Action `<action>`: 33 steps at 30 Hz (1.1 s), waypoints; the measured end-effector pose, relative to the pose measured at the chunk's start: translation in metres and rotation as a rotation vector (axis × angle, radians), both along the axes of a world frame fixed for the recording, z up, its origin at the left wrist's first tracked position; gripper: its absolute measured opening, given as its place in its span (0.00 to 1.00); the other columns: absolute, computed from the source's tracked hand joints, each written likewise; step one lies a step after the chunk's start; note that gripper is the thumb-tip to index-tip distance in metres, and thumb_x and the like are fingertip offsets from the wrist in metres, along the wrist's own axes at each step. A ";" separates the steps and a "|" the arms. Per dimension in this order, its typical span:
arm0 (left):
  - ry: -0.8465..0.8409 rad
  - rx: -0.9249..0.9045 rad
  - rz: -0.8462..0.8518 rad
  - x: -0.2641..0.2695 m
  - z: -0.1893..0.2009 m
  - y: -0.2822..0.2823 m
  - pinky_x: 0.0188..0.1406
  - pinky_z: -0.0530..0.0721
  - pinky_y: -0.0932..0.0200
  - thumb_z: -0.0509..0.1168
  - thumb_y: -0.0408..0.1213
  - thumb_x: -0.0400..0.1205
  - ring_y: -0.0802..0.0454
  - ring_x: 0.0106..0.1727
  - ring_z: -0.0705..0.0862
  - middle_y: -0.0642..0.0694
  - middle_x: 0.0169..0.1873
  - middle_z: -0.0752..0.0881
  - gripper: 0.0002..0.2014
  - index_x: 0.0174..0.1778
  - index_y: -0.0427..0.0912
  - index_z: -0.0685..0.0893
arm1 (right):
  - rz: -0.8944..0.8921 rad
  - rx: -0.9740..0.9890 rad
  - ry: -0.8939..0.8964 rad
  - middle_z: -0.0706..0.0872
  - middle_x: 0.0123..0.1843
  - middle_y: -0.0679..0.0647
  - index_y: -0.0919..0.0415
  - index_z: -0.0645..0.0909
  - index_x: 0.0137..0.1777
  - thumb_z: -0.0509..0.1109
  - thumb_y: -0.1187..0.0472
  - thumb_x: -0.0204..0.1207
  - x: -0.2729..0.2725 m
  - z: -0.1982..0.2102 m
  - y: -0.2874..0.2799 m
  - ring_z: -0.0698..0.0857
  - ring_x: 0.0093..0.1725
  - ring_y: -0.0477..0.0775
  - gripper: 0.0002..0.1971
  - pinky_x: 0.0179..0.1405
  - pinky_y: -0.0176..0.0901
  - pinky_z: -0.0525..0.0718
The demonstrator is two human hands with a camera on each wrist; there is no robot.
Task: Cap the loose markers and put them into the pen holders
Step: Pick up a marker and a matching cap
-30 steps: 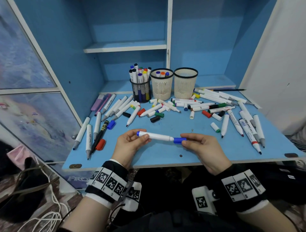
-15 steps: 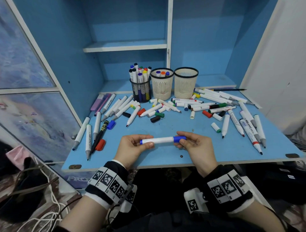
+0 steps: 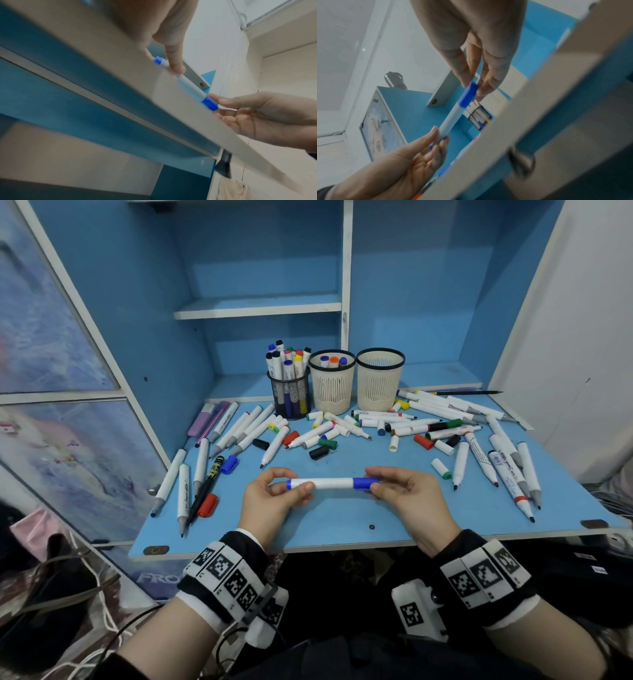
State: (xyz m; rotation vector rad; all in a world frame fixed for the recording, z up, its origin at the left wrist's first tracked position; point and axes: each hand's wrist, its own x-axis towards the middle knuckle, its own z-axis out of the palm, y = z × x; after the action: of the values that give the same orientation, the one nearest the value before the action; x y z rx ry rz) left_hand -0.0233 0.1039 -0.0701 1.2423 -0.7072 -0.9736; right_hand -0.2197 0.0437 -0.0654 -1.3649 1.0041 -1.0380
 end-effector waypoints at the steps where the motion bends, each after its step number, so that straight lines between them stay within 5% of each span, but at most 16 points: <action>1: 0.012 -0.010 0.032 0.000 0.002 -0.001 0.30 0.86 0.66 0.72 0.22 0.73 0.51 0.28 0.88 0.40 0.30 0.90 0.11 0.47 0.35 0.80 | -0.015 -0.026 0.037 0.90 0.46 0.49 0.51 0.87 0.46 0.70 0.74 0.74 -0.004 0.006 -0.003 0.88 0.43 0.42 0.15 0.46 0.28 0.84; 10: -0.127 -0.222 0.198 0.028 0.066 -0.031 0.39 0.87 0.66 0.69 0.24 0.77 0.55 0.32 0.89 0.48 0.30 0.90 0.08 0.49 0.39 0.86 | 0.038 0.020 0.541 0.85 0.50 0.57 0.59 0.85 0.53 0.71 0.69 0.75 -0.064 0.054 -0.070 0.81 0.42 0.52 0.09 0.39 0.38 0.81; 15: -0.253 -0.311 0.205 0.038 0.115 -0.064 0.42 0.87 0.65 0.69 0.22 0.76 0.52 0.35 0.89 0.39 0.38 0.88 0.09 0.51 0.35 0.86 | 0.040 0.020 0.964 0.82 0.43 0.55 0.64 0.84 0.53 0.70 0.66 0.76 -0.086 0.061 -0.102 0.79 0.34 0.49 0.08 0.32 0.36 0.78; 20: -0.440 -0.316 0.186 0.048 0.150 -0.109 0.48 0.89 0.57 0.70 0.25 0.76 0.49 0.37 0.90 0.40 0.37 0.88 0.09 0.48 0.41 0.87 | 0.082 -0.041 1.333 0.89 0.49 0.57 0.65 0.88 0.51 0.69 0.64 0.73 -0.084 0.055 -0.113 0.85 0.48 0.54 0.10 0.47 0.44 0.81; 23: -0.528 -0.303 0.179 0.050 0.164 -0.133 0.49 0.89 0.55 0.71 0.29 0.76 0.49 0.40 0.90 0.43 0.38 0.89 0.09 0.49 0.44 0.87 | 0.169 -0.059 1.504 0.87 0.45 0.56 0.67 0.86 0.47 0.68 0.61 0.74 -0.077 0.057 -0.113 0.82 0.43 0.52 0.09 0.37 0.38 0.76; 28: -0.728 -0.292 0.145 0.041 0.163 -0.161 0.44 0.87 0.65 0.70 0.33 0.78 0.51 0.41 0.90 0.39 0.43 0.90 0.09 0.54 0.44 0.87 | 0.230 -0.032 1.615 0.76 0.35 0.51 0.62 0.77 0.44 0.68 0.60 0.75 -0.072 0.064 -0.108 0.75 0.33 0.47 0.06 0.25 0.33 0.69; 33: -0.784 -0.293 0.240 0.035 0.154 -0.182 0.50 0.85 0.62 0.69 0.34 0.79 0.49 0.47 0.88 0.44 0.44 0.88 0.10 0.56 0.45 0.87 | 0.191 0.127 1.424 0.89 0.39 0.59 0.69 0.79 0.58 0.67 0.69 0.72 -0.079 0.066 -0.111 0.81 0.23 0.49 0.14 0.21 0.35 0.78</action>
State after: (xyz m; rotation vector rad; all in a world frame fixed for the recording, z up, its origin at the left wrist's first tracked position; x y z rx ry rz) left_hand 0.0117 -0.0783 0.0839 1.3975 -1.2202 -0.1423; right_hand -0.2990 -0.0671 0.0008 -2.0152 1.8089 0.3308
